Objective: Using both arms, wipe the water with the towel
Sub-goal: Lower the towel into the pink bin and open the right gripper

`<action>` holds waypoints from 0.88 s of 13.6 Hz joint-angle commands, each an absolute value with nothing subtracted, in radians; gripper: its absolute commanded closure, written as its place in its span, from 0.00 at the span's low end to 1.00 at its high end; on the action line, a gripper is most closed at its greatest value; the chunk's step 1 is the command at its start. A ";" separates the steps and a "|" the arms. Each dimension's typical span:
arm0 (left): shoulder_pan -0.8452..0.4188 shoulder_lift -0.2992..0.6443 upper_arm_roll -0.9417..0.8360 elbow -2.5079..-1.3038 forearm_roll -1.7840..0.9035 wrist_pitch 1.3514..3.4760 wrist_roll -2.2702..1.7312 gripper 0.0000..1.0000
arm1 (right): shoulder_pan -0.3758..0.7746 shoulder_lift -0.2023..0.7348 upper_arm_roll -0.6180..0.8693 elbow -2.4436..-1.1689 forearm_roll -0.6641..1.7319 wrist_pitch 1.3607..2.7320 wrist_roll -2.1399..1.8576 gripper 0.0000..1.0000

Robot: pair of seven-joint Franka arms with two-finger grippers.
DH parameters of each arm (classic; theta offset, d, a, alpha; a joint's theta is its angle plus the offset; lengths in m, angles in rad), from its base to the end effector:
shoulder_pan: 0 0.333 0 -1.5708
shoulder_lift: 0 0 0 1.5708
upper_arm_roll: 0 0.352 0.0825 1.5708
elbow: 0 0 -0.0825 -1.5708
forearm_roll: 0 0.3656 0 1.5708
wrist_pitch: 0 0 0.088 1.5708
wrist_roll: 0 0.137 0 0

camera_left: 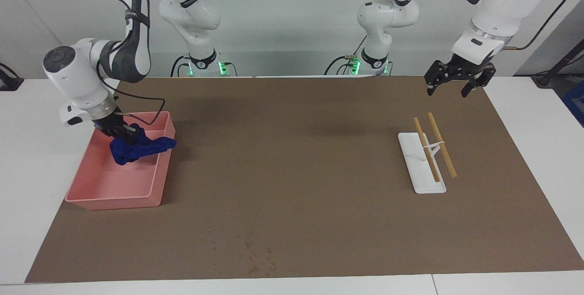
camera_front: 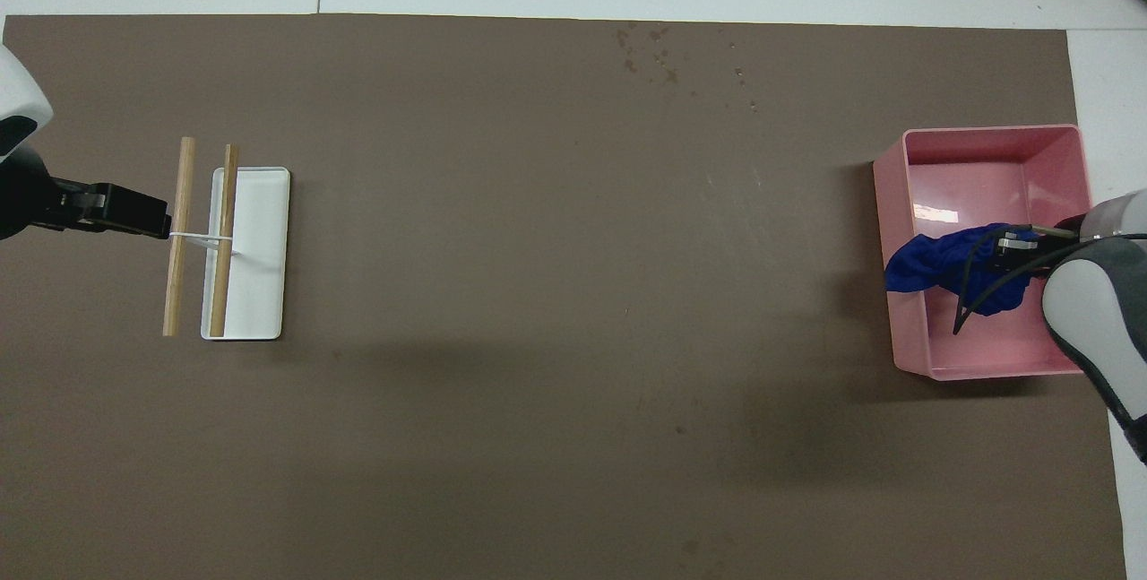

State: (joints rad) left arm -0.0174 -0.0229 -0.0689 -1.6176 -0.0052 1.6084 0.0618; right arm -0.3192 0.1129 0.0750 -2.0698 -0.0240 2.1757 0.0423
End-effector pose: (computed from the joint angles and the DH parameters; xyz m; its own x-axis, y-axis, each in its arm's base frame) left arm 0.5297 -0.0470 0.6247 0.9890 -0.1474 0.0138 -0.1474 -0.9891 0.0028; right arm 0.5383 -0.1365 0.3935 0.9629 -0.2699 -0.0062 -0.2698 -0.9628 0.0115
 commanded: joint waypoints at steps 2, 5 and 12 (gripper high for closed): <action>-0.017 -0.029 -0.063 -1.611 -0.017 1.589 0.072 0.00 | -0.327 0.107 0.094 -2.101 -0.043 2.197 0.031 0.97; -0.017 -0.029 -0.063 -1.611 -0.017 1.589 0.074 0.00 | -0.322 0.097 0.097 -2.092 -0.038 2.175 0.034 0.05; -0.017 -0.031 -0.063 -1.611 -0.017 1.589 0.072 0.00 | -0.198 -0.032 0.109 -1.987 -0.029 2.001 0.040 0.00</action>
